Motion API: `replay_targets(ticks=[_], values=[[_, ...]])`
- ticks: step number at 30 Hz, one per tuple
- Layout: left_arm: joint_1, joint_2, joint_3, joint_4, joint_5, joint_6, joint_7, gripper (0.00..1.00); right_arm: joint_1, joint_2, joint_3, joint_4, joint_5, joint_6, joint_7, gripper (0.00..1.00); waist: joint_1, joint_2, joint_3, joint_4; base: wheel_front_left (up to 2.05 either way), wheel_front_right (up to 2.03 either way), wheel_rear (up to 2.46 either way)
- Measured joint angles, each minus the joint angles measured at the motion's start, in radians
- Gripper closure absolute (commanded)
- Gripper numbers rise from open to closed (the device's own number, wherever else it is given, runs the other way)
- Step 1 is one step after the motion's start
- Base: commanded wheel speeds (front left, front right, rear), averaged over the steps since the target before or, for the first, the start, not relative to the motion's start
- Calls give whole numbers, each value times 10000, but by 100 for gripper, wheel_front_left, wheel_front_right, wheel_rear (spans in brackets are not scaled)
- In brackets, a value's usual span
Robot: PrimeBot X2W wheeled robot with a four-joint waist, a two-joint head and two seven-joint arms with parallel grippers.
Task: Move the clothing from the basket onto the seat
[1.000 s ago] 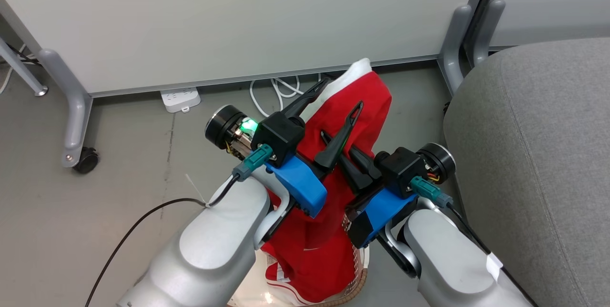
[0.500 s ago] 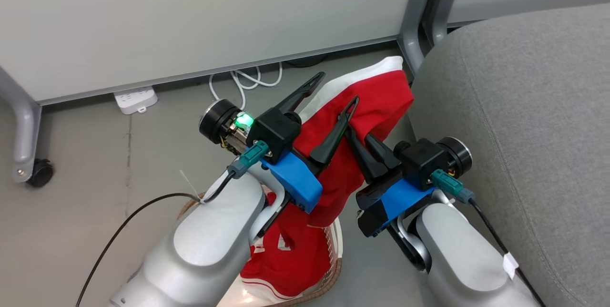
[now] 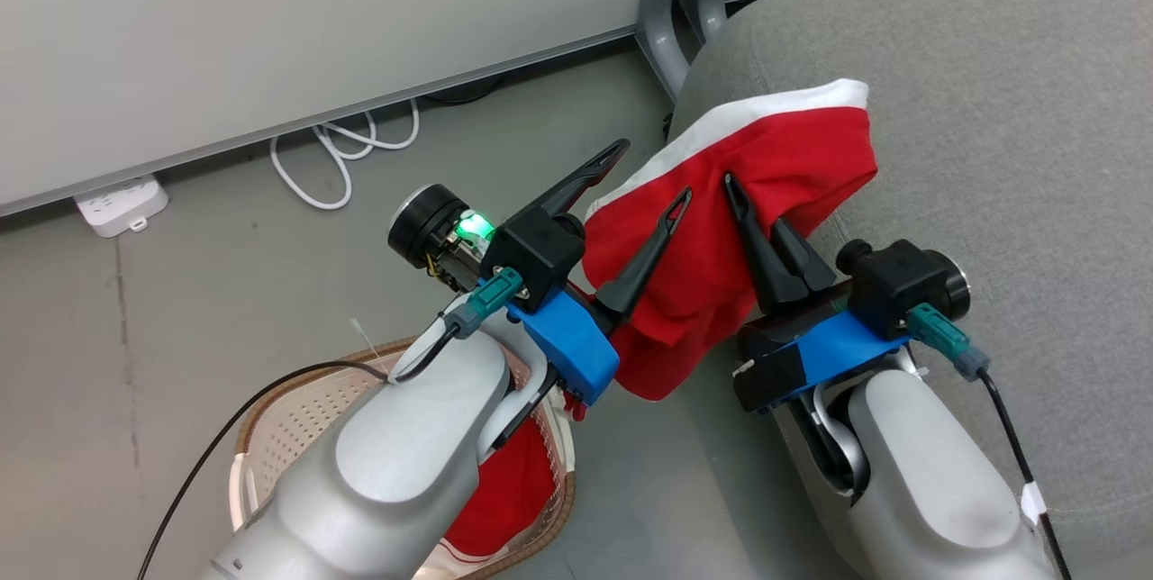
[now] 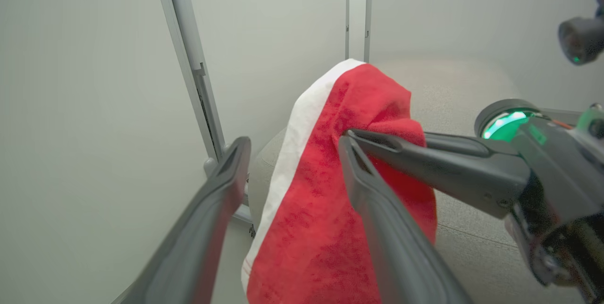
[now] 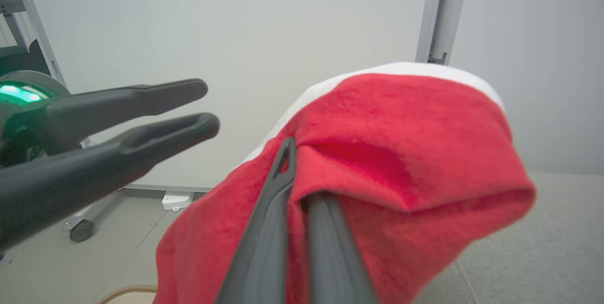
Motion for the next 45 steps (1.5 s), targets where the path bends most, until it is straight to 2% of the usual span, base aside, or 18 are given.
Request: replay_targets(ticks=[13,19,30,38,45], values=[[-39,0,-339,4,13,-59,84,0,923,-144,-1956,-857,-104,0,0,100,0,0,450,-1162,0,0,0],[-36,-63,-577,52,13,-86,117,0,1405,-105,-2755,-1058,-163,0,0,100,0,0,573,-1469,0,0,0],[-61,-63,-702,69,12,-86,150,0,1646,75,-2972,-1170,-169,0,0,100,0,0,788,-1571,0,0,0],[-287,136,-685,-63,33,35,221,0,509,12,-3275,-1672,-153,0,0,100,-1,0,1230,-1559,0,0,0],[-798,376,-675,-462,222,194,525,0,-1457,-855,-4284,-2339,-58,0,0,100,-1,0,2116,-1566,0,0,0]])
